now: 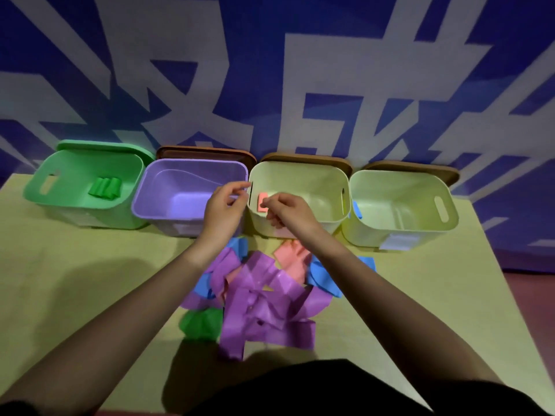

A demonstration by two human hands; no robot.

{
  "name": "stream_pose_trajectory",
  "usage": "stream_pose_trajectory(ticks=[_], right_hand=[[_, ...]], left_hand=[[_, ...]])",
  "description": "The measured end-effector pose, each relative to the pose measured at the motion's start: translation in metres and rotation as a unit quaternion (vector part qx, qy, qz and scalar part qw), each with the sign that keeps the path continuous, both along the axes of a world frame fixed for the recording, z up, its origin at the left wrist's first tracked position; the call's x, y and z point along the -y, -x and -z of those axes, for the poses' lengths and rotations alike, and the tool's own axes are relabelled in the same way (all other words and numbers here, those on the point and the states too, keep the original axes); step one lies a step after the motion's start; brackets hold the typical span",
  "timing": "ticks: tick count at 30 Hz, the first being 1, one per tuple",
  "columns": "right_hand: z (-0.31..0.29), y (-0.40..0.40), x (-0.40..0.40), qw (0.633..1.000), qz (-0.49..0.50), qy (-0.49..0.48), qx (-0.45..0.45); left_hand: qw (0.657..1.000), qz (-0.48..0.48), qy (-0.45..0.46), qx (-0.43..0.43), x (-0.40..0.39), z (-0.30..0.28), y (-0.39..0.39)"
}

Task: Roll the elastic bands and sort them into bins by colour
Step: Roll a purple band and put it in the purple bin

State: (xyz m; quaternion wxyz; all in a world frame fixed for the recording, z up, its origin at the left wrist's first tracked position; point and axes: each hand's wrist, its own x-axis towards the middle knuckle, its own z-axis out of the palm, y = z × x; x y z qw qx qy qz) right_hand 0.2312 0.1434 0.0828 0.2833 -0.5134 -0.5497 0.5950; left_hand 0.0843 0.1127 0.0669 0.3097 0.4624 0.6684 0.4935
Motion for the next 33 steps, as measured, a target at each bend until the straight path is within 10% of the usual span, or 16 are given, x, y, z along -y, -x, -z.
stream_pose_trajectory(ticks=[18,27,33], right_hand=[[0.134,-0.097,0.109,0.850,-0.314,-0.165,0.389],[0.032,-0.097,0.089,0.983,-0.141,-0.080,0.086],[-0.048,-0.101,0.076,0.984,-0.107,-0.009,-0.141]], left_hand=[[0.898,0.219,0.345,-0.162,0.115,0.089,-0.024],[0.974,0.162,0.158,-0.029,0.089,0.040,-0.049],[0.958,0.187,0.155,0.150,0.073,-0.014,-0.075]])
